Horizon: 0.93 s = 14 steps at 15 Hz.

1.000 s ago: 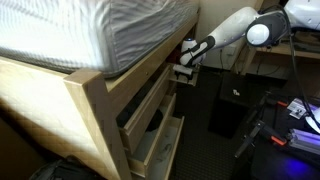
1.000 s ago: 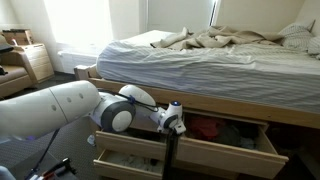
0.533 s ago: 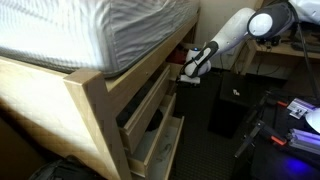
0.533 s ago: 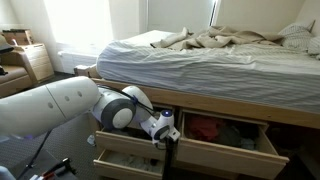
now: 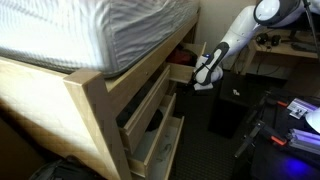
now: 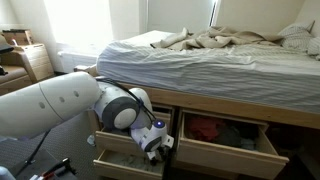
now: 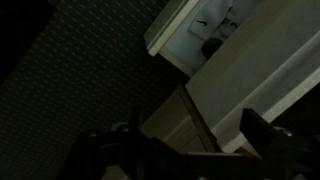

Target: Open both topmost drawers fully

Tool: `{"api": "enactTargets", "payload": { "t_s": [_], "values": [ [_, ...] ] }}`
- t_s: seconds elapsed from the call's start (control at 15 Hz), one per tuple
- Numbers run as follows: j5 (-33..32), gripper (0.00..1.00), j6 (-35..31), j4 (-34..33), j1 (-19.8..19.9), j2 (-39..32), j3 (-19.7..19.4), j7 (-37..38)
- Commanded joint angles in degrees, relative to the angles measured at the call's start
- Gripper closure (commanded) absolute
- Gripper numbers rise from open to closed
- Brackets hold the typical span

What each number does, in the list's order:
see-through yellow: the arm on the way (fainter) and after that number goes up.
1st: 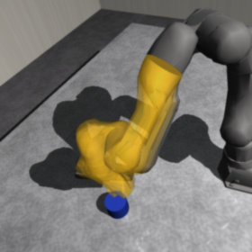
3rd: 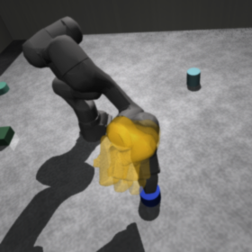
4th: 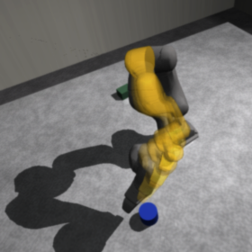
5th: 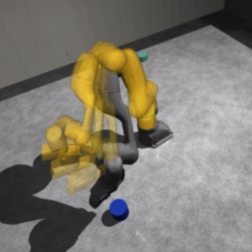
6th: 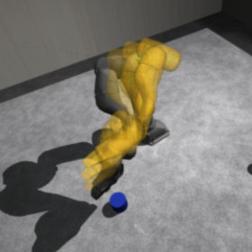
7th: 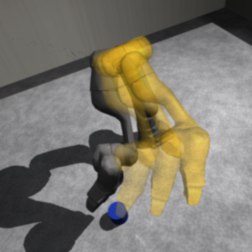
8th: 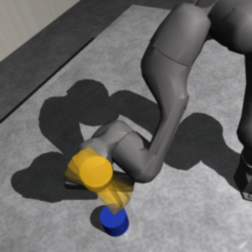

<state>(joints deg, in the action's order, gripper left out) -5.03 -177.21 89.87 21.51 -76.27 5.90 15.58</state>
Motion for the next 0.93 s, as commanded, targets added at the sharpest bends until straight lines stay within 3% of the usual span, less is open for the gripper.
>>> {"api": "enactTargets", "payload": {
  "t_s": [0.0, 0.2, 0.27, 0.4, 0.47, 0.67, 0.73, 0.87],
  "values": [
    [0.9, 0.0, -16.1, 13.9, 10.1, 4.5, 8.8, -12.2],
    [-6.3, 0.0, -28.1, 22.5, 21.5, 3.8, 17.9, -11.5],
    [-8.8, 0.0, -23.0, 20.6, 25.0, 4.9, 20.1, -9.6],
    [-4.0, 0.0, -22.6, 25.4, 25.2, 9.2, 19.2, -5.9],
    [-6.2, 0.0, -22.2, 18.6, 23.3, 3.3, 18.9, -8.7],
    [-5.1, 0.0, -21.7, 21.6, 25.1, 7.0, 19.2, -6.8],
    [-3.8, 0.0, -21.7, 20.4, 22.4, 7.1, 17.6, -6.7],
    [-7.1, 0.0, -19.5, 22.8, 22.9, 8.1, 18.8, -8.9]
  ]
}}
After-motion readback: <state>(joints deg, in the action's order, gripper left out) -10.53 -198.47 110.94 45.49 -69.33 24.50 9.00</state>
